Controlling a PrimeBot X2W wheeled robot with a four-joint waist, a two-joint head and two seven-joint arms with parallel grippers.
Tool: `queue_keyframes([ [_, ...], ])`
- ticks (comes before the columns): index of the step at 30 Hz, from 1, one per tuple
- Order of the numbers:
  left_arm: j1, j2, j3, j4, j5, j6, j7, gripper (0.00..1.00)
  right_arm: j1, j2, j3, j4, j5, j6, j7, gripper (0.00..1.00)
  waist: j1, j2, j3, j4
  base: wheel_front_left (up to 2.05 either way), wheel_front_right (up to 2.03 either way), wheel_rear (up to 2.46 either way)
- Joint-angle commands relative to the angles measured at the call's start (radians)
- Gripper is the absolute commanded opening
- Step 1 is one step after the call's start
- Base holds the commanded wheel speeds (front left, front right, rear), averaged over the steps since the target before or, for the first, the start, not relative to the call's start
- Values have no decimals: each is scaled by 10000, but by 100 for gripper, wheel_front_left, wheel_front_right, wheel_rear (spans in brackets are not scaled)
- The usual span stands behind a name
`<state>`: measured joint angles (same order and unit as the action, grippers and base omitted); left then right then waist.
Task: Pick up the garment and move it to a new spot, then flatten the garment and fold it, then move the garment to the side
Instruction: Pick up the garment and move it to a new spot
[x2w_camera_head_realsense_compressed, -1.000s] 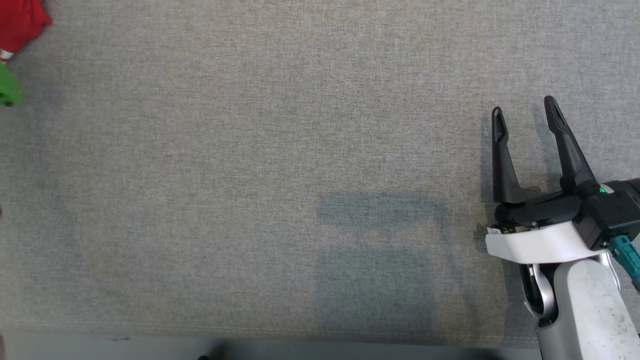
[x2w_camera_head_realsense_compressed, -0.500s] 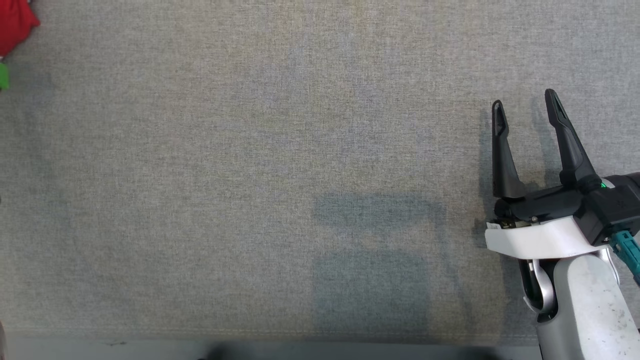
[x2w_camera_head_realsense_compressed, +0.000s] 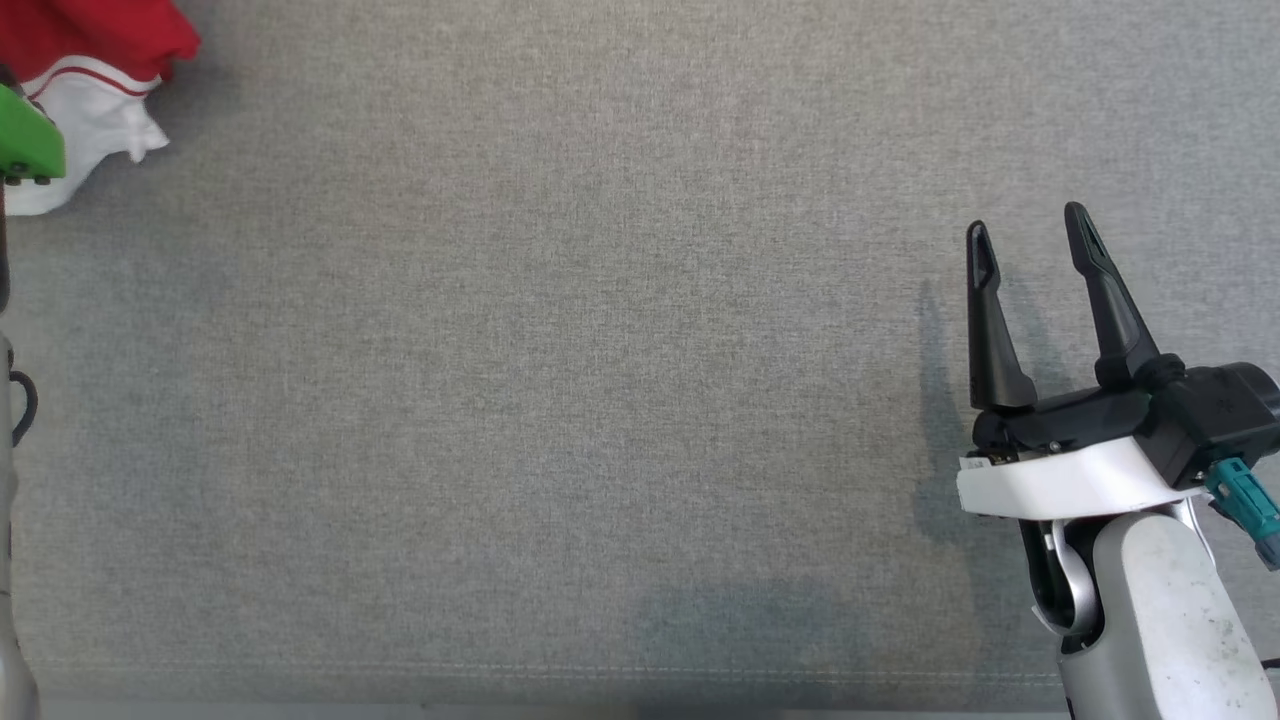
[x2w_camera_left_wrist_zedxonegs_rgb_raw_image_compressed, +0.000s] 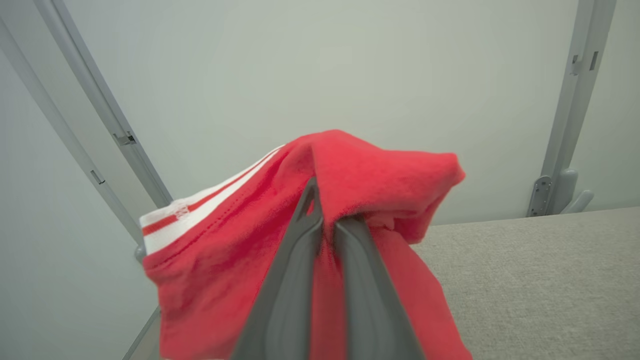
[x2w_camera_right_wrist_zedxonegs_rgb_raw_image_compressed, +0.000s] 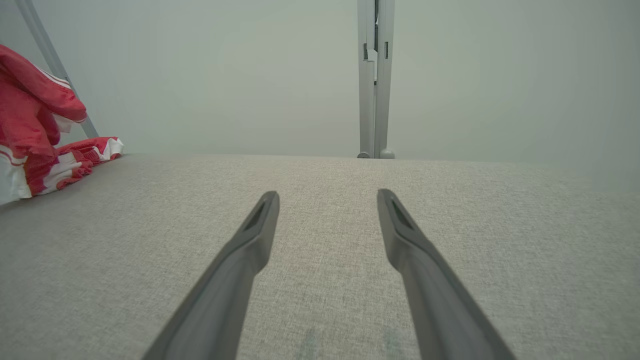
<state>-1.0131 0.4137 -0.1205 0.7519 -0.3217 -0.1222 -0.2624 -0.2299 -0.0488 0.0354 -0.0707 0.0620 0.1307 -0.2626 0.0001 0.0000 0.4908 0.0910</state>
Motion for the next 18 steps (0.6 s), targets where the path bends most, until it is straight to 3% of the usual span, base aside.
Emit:
queue_keyframes([
  [1, 176, -24, -111, -236, 84, -14, -35, 0, 138, -28, 1, 62, 111, 1, -31, 100, -1, 0, -764, -211, 0, 0, 0],
  [9, 910, -293, -1297, -1756, 351, -70, 711, 0, 511, -27, -79, 273, 523, 1, -29, 100, -1, 0, -1884, -951, 0, 0, 0],
  [18, 1994, -1656, -2830, -2789, 48, -80, 1332, 0, 804, -27, -254, 325, 850, 1, -29, 100, -1, 0, -2101, -1827, 0, 0, 0],
])
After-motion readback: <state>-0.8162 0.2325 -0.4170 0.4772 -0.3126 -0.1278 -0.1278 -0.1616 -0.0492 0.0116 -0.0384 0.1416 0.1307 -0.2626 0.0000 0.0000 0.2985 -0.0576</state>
